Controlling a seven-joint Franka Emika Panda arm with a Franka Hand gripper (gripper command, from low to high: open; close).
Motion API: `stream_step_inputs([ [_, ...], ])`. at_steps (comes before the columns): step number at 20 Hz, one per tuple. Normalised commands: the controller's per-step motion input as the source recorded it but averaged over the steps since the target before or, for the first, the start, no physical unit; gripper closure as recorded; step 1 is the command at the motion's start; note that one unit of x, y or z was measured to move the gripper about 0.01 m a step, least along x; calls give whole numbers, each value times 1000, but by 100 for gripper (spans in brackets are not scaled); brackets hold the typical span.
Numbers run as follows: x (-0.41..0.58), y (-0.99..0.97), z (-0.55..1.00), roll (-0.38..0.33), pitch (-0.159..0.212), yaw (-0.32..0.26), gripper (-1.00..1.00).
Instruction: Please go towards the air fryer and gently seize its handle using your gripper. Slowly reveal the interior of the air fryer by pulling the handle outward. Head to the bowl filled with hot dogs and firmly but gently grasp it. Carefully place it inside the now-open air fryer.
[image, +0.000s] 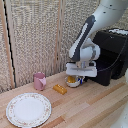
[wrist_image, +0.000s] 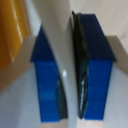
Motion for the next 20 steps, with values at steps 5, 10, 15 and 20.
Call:
stream_step_inputs([
  [5, 127, 0, 891, 38, -23, -71, 100],
  [10, 297, -61, 894, 5, -22, -108, 100],
  [15, 348, -243, 755, -17, 0, -204, 100],
  [20, 325, -460, 738, -10, 16, -204, 100],
])
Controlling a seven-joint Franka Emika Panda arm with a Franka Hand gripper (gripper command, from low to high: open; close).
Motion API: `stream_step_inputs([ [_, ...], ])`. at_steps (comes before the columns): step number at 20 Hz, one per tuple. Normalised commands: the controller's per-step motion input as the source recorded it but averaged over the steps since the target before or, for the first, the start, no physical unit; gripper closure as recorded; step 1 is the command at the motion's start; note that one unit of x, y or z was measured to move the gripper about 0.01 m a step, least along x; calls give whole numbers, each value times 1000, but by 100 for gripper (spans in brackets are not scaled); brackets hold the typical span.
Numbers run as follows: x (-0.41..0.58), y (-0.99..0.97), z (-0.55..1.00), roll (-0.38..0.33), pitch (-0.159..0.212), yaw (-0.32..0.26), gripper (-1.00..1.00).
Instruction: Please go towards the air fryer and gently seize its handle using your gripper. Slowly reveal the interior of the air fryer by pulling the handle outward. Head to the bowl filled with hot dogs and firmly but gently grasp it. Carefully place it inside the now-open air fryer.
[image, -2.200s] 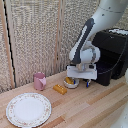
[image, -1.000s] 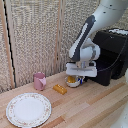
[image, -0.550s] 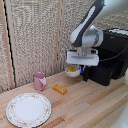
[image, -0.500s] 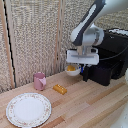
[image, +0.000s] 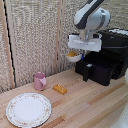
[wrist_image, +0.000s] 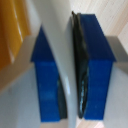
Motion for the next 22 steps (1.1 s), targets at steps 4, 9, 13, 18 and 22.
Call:
stream_step_inputs([
  [4, 112, -785, 564, 0, 34, -128, 100],
  [9, 0, -957, 363, 10, 35, -70, 100],
  [13, 0, -975, 72, 48, 28, -37, 100],
  [18, 234, -856, -74, 103, 35, -19, 100],
  [22, 434, -696, -178, 114, 3, -20, 100],
])
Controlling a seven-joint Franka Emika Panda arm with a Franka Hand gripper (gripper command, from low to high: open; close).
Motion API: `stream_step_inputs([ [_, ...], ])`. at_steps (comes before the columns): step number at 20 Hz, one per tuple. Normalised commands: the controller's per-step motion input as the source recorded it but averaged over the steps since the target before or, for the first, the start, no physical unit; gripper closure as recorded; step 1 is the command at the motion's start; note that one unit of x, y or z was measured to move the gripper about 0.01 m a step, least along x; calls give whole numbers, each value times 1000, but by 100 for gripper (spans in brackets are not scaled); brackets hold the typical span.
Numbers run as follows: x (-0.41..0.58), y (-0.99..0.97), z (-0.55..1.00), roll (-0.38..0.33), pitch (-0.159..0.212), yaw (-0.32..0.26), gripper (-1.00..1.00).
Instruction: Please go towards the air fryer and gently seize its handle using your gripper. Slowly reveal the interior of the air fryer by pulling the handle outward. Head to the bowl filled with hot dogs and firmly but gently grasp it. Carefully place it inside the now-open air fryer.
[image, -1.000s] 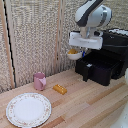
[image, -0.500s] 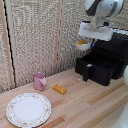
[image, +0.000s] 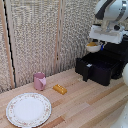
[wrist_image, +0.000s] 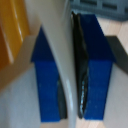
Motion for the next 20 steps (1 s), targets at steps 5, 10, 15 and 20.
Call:
stream_step_inputs([
  [5, 306, -566, -123, 63, 6, -90, 100],
  [10, 142, -463, -131, 9, 24, -166, 100],
  [15, 147, -87, -215, 0, 0, -174, 100],
  [20, 217, 0, -205, 0, -3, -133, 100],
])
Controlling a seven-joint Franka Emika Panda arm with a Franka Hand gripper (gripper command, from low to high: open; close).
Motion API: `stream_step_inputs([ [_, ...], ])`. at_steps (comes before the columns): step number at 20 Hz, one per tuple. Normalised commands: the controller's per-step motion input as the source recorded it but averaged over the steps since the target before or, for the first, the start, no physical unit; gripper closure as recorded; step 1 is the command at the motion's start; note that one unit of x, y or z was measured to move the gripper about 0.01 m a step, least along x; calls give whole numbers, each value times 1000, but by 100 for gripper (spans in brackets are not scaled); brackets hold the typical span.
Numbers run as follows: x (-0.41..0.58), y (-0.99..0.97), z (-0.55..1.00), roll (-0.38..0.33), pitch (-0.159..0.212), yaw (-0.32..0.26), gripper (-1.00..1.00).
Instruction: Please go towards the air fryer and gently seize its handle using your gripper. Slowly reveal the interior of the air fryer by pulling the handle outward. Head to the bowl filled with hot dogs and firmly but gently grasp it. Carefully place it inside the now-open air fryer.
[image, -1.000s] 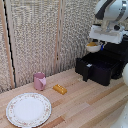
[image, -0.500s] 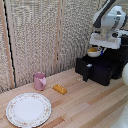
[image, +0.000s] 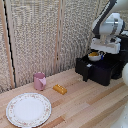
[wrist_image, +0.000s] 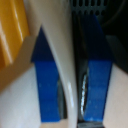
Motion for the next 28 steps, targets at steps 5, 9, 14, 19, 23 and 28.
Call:
stream_step_inputs([
  [5, 275, -45, -205, -3, 0, -56, 100],
  [9, 272, -64, -193, -30, 0, -5, 100],
  [14, 235, -103, -117, -34, 0, -2, 100],
  [19, 47, -34, 61, -31, -1, -71, -100],
  [23, 0, 0, 244, -31, -1, -79, -100],
  [28, 0, -6, 446, 0, 4, -63, -100],
])
